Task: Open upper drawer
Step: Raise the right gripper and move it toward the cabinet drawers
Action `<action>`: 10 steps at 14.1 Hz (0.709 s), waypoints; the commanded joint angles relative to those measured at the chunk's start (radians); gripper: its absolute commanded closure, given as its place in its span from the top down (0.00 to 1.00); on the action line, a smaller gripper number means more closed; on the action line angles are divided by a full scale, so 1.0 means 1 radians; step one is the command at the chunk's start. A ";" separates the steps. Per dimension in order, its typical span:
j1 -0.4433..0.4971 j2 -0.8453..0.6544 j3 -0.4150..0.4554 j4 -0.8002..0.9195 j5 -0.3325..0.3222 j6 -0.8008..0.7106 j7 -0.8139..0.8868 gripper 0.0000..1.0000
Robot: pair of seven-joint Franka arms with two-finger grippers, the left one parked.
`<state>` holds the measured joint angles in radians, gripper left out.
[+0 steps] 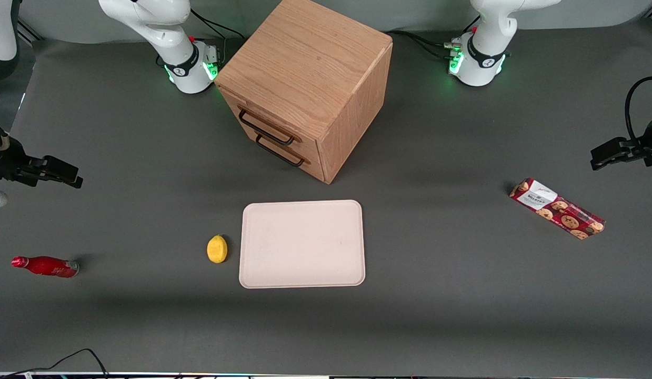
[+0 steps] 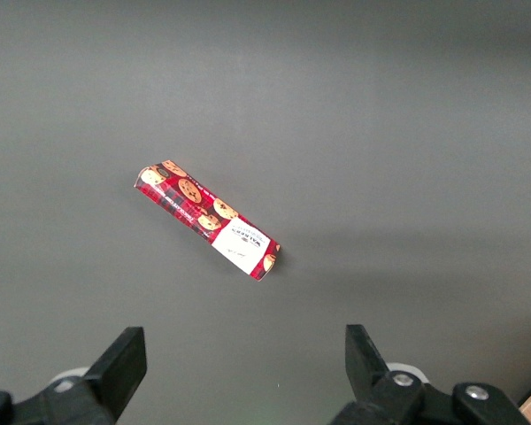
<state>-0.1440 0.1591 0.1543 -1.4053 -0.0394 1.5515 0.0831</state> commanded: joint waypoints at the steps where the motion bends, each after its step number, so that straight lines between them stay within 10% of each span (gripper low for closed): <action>1: 0.008 -0.004 -0.004 -0.003 -0.013 0.010 -0.016 1.00; 10: 0.024 0.002 0.139 -0.072 -0.056 -0.001 -0.115 1.00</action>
<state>-0.1185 0.1827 0.2592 -1.4425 -0.0756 1.5513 0.0444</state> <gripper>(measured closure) 0.000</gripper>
